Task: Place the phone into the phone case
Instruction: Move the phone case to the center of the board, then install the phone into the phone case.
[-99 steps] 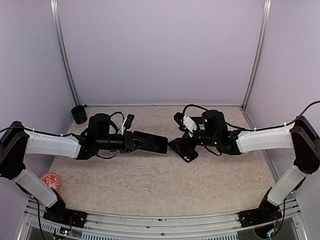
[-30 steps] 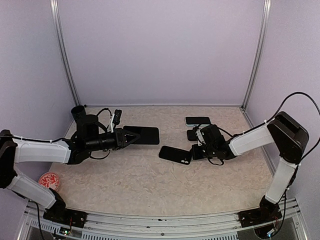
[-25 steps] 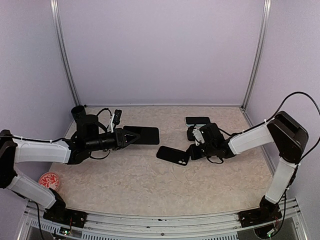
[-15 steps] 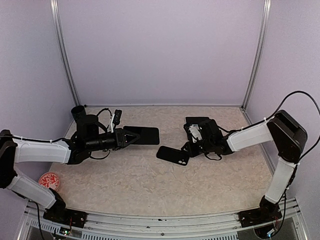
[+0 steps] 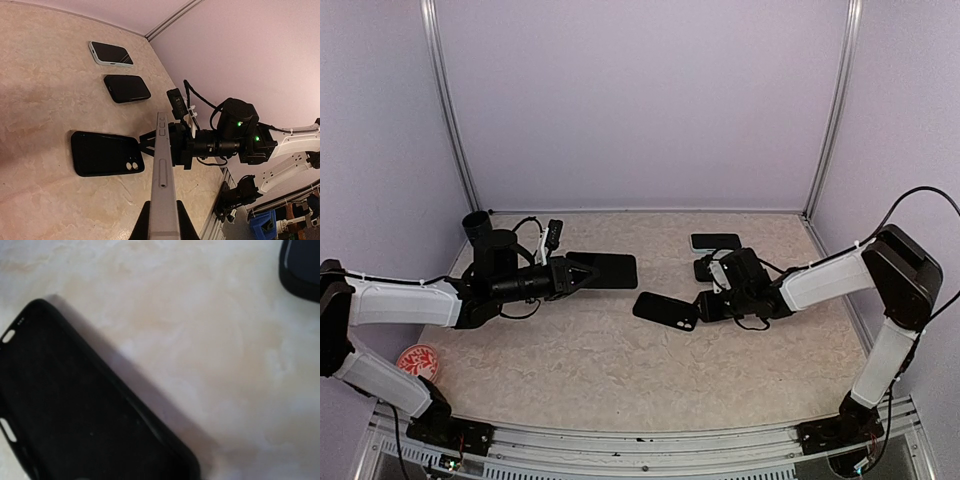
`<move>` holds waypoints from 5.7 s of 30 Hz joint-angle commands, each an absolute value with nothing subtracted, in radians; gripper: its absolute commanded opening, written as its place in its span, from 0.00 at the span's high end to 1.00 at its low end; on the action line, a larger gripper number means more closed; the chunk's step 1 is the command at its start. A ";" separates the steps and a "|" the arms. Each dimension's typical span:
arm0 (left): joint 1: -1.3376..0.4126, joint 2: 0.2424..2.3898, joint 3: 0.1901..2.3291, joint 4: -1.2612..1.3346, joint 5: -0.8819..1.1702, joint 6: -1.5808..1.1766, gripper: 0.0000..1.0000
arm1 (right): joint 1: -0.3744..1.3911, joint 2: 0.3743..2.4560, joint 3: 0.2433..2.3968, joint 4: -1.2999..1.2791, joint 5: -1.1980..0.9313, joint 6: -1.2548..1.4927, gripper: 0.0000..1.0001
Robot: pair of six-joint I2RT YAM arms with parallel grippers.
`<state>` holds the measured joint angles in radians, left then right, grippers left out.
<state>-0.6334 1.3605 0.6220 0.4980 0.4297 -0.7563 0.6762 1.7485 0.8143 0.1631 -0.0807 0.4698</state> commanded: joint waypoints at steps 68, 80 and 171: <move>-0.811 1.813 0.907 0.498 0.312 -1.040 1.00 | 0.621 1.779 0.844 0.135 -0.113 0.411 0.93; -0.835 1.870 0.969 0.477 0.281 -1.080 1.00 | 0.622 1.805 0.845 0.154 -0.165 0.412 0.99; -0.859 2.113 1.015 0.437 0.486 -1.394 1.00 | 0.708 1.827 0.809 0.247 -0.242 0.419 1.00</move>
<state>-0.8272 2.0281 1.0012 0.5079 0.3740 -1.3727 0.6800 1.8210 0.8093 0.2382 -0.1631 0.4492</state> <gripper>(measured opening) 0.067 0.003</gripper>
